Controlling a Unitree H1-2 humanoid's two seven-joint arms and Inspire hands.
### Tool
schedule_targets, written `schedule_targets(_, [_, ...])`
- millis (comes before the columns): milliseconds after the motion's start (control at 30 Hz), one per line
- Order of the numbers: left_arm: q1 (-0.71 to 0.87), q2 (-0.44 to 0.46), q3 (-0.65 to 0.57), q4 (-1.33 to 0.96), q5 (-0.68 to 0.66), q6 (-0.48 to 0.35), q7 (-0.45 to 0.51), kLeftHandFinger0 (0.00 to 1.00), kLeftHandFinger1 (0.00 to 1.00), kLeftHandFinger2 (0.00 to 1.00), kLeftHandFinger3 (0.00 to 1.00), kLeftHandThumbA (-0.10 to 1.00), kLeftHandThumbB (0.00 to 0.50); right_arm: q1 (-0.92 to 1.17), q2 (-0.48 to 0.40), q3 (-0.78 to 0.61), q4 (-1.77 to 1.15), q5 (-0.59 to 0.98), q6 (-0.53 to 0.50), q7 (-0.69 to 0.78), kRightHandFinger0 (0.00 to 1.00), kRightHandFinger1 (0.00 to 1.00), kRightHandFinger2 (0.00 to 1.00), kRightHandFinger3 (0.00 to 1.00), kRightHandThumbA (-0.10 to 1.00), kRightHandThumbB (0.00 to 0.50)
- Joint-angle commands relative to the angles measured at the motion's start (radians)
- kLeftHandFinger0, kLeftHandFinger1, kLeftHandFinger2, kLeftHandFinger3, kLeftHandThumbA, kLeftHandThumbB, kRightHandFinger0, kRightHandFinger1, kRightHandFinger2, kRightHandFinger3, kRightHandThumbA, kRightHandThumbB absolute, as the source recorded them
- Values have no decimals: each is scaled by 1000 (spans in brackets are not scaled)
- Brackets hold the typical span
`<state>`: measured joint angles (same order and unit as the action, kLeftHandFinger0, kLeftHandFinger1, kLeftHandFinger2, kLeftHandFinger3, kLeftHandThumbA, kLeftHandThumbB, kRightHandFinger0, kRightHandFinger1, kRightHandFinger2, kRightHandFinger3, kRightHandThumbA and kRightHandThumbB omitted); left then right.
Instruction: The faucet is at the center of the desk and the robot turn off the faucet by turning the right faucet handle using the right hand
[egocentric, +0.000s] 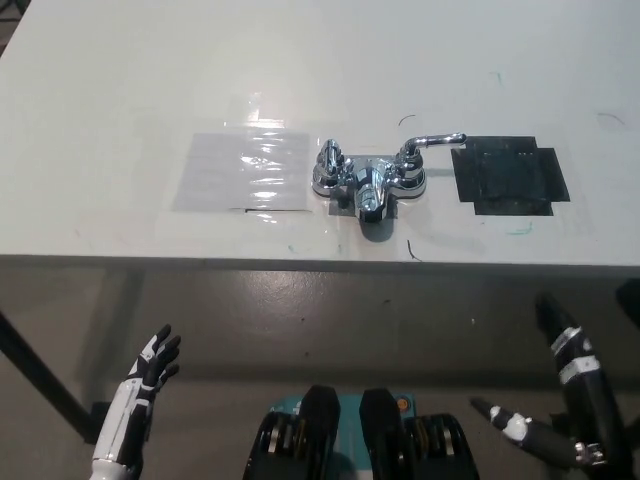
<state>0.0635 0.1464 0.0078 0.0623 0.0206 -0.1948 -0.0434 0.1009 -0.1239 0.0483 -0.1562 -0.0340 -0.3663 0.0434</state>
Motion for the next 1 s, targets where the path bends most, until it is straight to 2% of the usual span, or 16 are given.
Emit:
schedule_targets(0, [-7,14,-6,-31,10,-56,-13,1000,1000,1000,1000,1000,380,-51,-87,7,-302,62,132,78,1000,1000,1000,1000,1000,419])
schedule_targets(100, [-6,10,-4,-34,8,-51,-11,1000,1000,1000,1000,1000,376,-127,-106,-1,-351,126,200,71,1000,1000,1000,1000,1000,412])
schedule_targets(133, [-3,8,-2,-33,2,-51,-12,1000,1000,1000,1000,1000,373,-175,-121,-3,-335,223,225,78,1000,1000,1000,1000,1000,404])
schedule_targets(200, [-1,10,-3,-31,-1,-53,-15,1000,1000,1000,1000,1000,373,-228,-139,-14,-301,270,240,87,1000,1000,1000,1000,1000,389])
schedule_targets(233, [2,10,-3,-32,-5,-53,-18,1000,1000,1000,1000,1000,372,-258,-147,-22,-286,323,273,88,1000,1000,1000,1000,1000,404])
schedule_targets(267, [1,7,-3,-34,-7,-47,-17,1000,1000,1000,1000,1000,380,-303,-161,-32,-266,371,303,96,1000,1000,1000,1000,1000,385])
schedule_targets(367, [-5,6,-5,-33,-8,-46,-19,1000,1000,1000,1000,998,377,-415,-167,-54,-194,313,335,81,1000,1000,1000,1000,1000,322])
schedule_targets(433, [-7,10,-6,-26,3,-55,-17,1000,1000,1000,1000,1000,367,-464,-168,-57,-158,291,362,79,1000,1000,1000,1000,1000,311])
schedule_targets(533, [-5,8,-8,-27,5,-47,-16,1000,1000,1000,1000,1000,380,-579,-178,-50,-47,265,424,96,1000,1000,1000,1000,1000,295])
schedule_targets(667, [-5,8,-10,-30,10,-42,-15,1000,1000,1000,1000,1000,388,-680,-187,-35,72,237,448,118,1000,1000,1000,1000,1000,285])
schedule_targets(733, [-5,7,-11,-31,10,-38,-15,1000,1000,1000,1000,1000,382,-772,-192,-18,199,229,463,151,1000,1000,1000,1000,1000,264])
schedule_targets(867, [-4,10,-10,-32,7,-39,-17,1000,1000,1000,1000,1000,393,-853,-190,-10,344,231,444,191,1000,1000,1000,1000,1000,286])
schedule_targets(967, [-8,11,-9,-31,4,-41,-18,1000,1000,1000,1000,1000,391,-922,-188,-4,459,213,445,205,1000,1000,1000,1000,1000,355])
